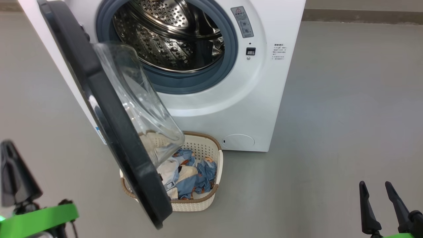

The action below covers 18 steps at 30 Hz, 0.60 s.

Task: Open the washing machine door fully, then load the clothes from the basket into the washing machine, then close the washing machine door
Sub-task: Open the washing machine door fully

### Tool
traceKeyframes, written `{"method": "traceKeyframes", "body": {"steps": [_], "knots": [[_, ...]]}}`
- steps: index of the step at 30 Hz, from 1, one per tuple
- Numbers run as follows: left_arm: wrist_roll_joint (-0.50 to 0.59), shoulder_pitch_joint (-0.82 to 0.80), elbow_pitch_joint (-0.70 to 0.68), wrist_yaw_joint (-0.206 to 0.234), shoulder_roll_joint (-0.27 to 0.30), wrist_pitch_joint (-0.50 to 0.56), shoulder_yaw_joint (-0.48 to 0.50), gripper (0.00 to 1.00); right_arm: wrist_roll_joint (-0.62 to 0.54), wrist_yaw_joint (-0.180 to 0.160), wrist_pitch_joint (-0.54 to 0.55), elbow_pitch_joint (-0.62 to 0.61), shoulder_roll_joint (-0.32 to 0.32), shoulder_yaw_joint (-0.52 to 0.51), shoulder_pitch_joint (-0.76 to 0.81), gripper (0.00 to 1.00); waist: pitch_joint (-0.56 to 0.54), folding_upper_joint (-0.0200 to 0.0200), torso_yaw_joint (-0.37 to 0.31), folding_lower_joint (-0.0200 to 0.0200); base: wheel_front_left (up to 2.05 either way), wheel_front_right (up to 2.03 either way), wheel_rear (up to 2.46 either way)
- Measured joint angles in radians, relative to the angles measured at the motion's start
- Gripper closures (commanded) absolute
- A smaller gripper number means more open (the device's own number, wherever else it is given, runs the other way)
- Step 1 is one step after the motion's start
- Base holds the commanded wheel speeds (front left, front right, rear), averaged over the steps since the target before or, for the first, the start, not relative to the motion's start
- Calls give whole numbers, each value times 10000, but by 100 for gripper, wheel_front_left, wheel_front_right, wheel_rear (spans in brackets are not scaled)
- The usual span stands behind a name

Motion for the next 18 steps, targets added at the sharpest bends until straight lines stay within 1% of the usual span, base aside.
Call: {"method": "traceKeyframes", "body": {"steps": [3, 6, 8, 12, 15, 16, 18], "knots": [[167, -215, -961, 13, -8, -2, -556, 100, 0, 0, 0, -2, 23, -4, 3, 0, -31, 0, 61, 0, 0, 0, 0], [573, -454, -1894, 35, -6, 27, -1235, 100, -2, 0, 0, -4, 50, -6, 10, 0, -71, 0, 124, 0, 0, 0, 0], [696, -654, -2589, 4, -2, 374, -1649, 100, -4, 0, 0, -8, 61, -6, 40, 0, -92, 0, 168, 0, 0, 0, 0], [692, -1090, -3739, -255, 25, 1413, -2759, 100, -4, 0, 0, -6, 132, -12, 128, 0, -108, 0, 247, 0, 0, 0, 0], [295, -1215, -4011, -357, 36, 2130, -4015, 100, -4, 0, 0, -8, 161, -25, 125, 0, -89, 0, 316, 0, 0, 0, 0], [159, -1214, -4010, -303, 36, 2280, -4483, 100, 2, 0, 0, -6, 163, -12, 125, 0, -80, 0, 340, 0, 0, 0, 0], [-431, -1212, -3914, -15, 46, 2548, -5361, 100, 2, 0, 0, -8, 178, 0, 122, 0, -65, 0, 389, 0, 0, 0, 0]]}}
